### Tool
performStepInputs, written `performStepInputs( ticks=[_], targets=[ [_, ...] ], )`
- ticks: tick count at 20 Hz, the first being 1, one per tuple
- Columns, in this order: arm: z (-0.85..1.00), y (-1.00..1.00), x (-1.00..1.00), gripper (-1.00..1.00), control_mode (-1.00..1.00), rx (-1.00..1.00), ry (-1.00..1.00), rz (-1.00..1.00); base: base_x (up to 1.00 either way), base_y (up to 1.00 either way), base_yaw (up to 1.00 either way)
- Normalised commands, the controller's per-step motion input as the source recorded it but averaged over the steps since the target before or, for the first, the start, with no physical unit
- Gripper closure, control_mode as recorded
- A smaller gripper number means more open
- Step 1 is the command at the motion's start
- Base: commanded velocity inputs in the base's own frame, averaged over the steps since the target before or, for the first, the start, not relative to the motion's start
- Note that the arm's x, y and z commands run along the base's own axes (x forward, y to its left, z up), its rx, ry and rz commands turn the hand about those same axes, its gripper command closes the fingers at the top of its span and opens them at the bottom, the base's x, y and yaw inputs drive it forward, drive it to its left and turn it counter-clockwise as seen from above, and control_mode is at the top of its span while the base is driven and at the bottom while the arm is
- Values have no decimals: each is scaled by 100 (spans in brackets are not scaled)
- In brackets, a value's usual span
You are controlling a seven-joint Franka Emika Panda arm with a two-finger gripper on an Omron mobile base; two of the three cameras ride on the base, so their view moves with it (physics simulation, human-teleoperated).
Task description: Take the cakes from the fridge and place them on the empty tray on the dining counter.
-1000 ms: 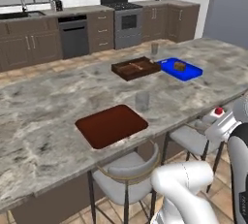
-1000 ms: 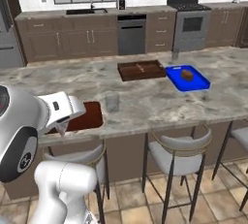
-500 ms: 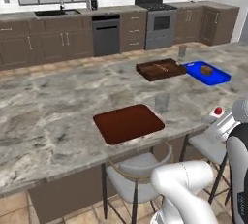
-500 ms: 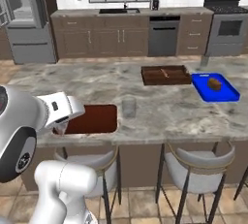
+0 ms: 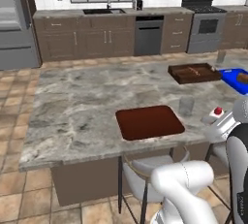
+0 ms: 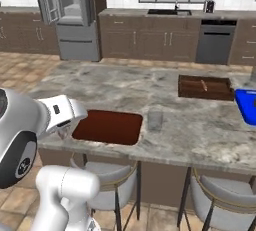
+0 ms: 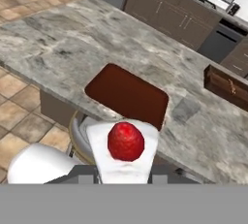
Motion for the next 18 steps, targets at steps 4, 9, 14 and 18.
performStepInputs(
  ticks=[4,9,14,18],
  targets=[
    [0,0,0,100,100,0,0,0,100,8,41],
    [0,0,0,100,100,0,0,0,100,3,35],
    [0,0,0,100,100,0,0,0,100,1,24],
    [-3,0,25,100,-100,0,4,3,75,4,12]
  ],
)
